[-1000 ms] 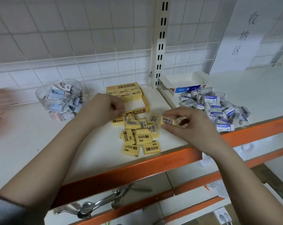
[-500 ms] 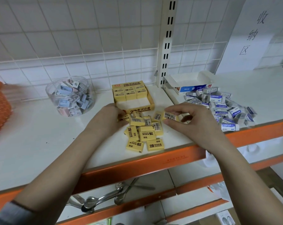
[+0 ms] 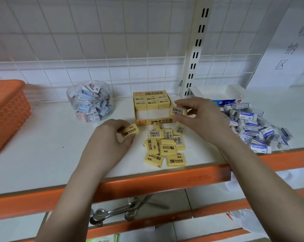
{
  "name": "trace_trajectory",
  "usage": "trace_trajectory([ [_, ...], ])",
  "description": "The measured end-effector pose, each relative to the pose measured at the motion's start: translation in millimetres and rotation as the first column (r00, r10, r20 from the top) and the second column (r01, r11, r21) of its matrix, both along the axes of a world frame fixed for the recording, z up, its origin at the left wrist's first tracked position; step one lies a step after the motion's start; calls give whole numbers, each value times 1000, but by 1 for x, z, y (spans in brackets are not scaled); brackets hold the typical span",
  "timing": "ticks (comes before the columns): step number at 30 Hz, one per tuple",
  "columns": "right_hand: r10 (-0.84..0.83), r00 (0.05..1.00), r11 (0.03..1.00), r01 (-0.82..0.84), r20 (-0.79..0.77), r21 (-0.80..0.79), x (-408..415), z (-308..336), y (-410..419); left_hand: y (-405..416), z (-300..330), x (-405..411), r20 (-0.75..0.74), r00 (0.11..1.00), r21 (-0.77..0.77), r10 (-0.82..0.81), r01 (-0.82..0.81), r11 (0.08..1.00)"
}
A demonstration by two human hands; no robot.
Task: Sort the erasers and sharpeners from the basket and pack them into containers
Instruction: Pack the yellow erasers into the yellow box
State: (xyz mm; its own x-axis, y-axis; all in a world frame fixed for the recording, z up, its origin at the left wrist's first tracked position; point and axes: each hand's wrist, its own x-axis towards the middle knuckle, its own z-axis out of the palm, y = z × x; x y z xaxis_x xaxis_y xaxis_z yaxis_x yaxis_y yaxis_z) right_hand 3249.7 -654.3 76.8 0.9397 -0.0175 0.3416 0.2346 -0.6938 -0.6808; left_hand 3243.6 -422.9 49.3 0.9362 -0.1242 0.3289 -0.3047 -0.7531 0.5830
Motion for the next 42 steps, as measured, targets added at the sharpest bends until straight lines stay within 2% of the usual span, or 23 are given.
trace_trajectory([
  [6,119,993,961,-118,-14,-250,56,0,25,15,-3,-19,78,997,-44,26,-23,999],
  [9,200,979,947,-205,-47,-246,75,-5,37,25,-5,-27,80,995,-44,54,-50,998],
  [11,211,975,965,-219,-64,-143,82,-6,43,31,-6,-30,79,994,-42,77,-74,996],
  [14,258,951,958,-230,-170,169,88,-6,51,37,-8,-34,71,992,-43,104,-101,994],
  [17,401,875,847,-241,-271,473,90,-4,55,38,-8,-36,61,991,-49,119,-116,992],
  [20,504,823,759,-279,-260,588,90,-3,54,38,-7,-36,54,991,-66,124,-121,990],
  [24,509,837,818,-398,-202,416,89,2,46,39,-8,-34,49,990,-69,131,-127,989],
  [26,548,811,812,-457,-205,362,86,7,40,39,-8,-33,47,990,-74,131,-127,989],
  [29,585,777,793,-488,-231,366,78,10,33,38,-7,-31,52,991,-85,127,-122,989],
  [34,552,807,818,-474,-211,326,72,8,30,37,-8,-30,50,991,-81,123,-119,990],
  [36,506,831,854,-446,-230,270,77,6,31,37,-8,-29,47,992,-85,120,-116,990],
  [39,336,912,940,-339,-234,32,95,-4,35,39,-7,-28,46,991,-87,122,-117,989],
  [42,232,941,960,-263,-248,-98,111,-20,42,40,-6,-27,43,992,-73,120,-117,990],
])
